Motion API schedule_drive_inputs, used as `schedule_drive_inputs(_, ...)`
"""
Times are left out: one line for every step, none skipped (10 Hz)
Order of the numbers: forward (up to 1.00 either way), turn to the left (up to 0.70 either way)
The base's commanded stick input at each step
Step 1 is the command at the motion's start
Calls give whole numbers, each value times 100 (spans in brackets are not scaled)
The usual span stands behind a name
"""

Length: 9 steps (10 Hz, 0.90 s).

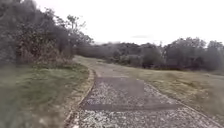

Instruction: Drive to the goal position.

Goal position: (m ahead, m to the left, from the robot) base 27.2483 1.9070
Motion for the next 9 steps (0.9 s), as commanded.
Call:
schedule_drive_inputs(60, -14)
schedule_drive_inputs(60, -14)
schedule_drive_inputs(60, -14)
schedule_drive_inputs(60, -14)
schedule_drive_inputs(60, -13)
schedule_drive_inputs(60, -11)
schedule_drive_inputs(60, -10)
schedule_drive_inputs(60, -7)
schedule_drive_inputs(60, -4)
